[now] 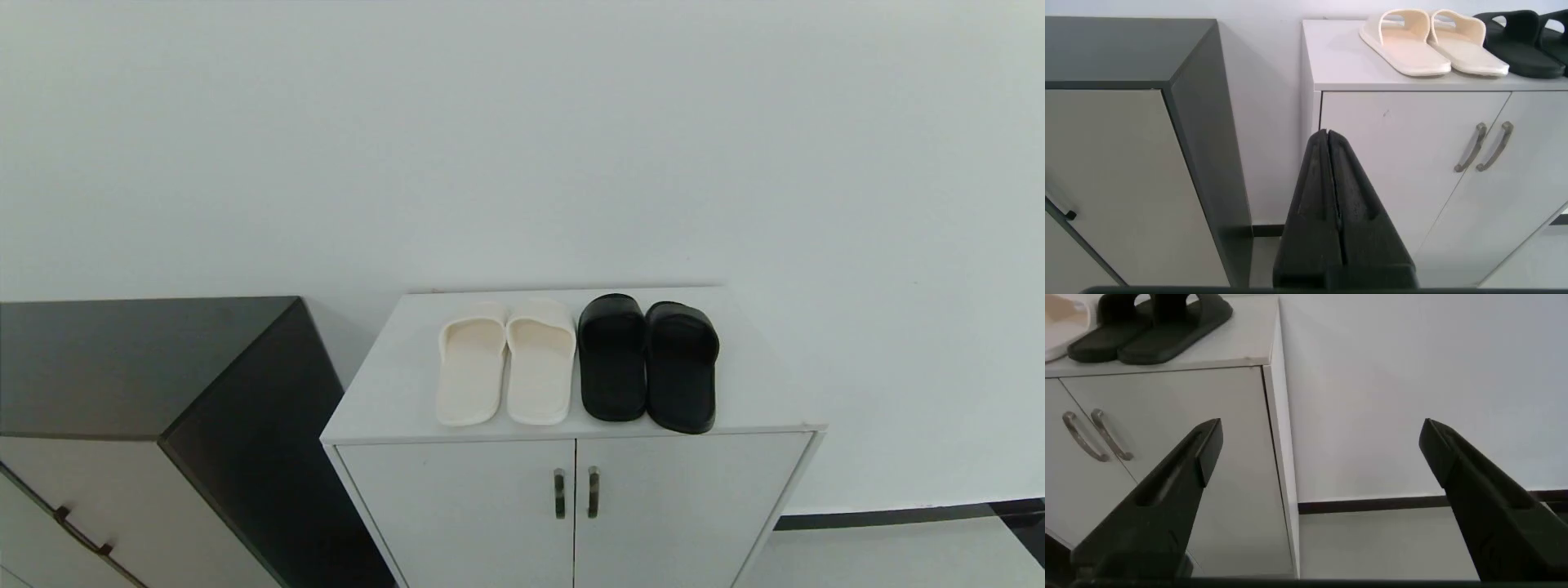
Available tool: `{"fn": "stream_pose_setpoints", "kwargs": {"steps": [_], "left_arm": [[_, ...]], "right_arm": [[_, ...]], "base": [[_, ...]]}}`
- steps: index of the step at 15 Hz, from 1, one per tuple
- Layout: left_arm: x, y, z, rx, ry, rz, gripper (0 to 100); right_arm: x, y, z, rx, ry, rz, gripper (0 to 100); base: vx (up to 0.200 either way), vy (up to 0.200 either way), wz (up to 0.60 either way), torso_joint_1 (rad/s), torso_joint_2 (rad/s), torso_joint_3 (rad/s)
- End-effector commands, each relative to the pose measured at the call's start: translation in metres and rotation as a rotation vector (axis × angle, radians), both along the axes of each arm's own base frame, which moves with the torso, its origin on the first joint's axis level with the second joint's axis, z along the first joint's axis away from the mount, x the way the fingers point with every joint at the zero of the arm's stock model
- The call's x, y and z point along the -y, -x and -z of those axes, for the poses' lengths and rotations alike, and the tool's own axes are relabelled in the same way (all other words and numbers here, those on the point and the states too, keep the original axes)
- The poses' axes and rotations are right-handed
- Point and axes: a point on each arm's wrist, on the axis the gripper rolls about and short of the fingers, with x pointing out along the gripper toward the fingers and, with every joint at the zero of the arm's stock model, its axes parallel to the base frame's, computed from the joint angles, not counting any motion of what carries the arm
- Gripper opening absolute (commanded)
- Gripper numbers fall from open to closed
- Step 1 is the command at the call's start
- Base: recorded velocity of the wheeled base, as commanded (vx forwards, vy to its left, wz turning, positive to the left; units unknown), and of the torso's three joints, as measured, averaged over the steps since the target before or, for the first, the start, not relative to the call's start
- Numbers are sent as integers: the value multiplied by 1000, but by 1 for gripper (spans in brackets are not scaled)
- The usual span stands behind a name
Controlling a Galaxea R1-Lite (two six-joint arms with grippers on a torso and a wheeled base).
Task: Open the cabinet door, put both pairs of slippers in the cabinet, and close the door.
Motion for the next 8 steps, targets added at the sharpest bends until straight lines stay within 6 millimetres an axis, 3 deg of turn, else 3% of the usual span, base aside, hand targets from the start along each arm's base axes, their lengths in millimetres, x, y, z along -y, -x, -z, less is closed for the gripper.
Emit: {"fn": "stream_pose_setpoints", "kwargs": {"steps": [1,3,5,8], "left_arm": [[0,0,0,-1,-1,0,0],[0,0,0,-1,-3,0,0],[0,0,0,1,-3,0,0],[0,0,0,-1,-3,-1,0]], "right_arm": [[0,0,0,1,-5,0,100],[0,0,-1,8,-19,0,100],[1,18,-76,186,-186,-34,100],[-4,-7,-74,-114,-49,-217,100]], "base": [[0,0,0,0,0,0],[0,0,0,0,0,0],[0,0,0,0,0,0],[0,0,0,0,0,0]]}}
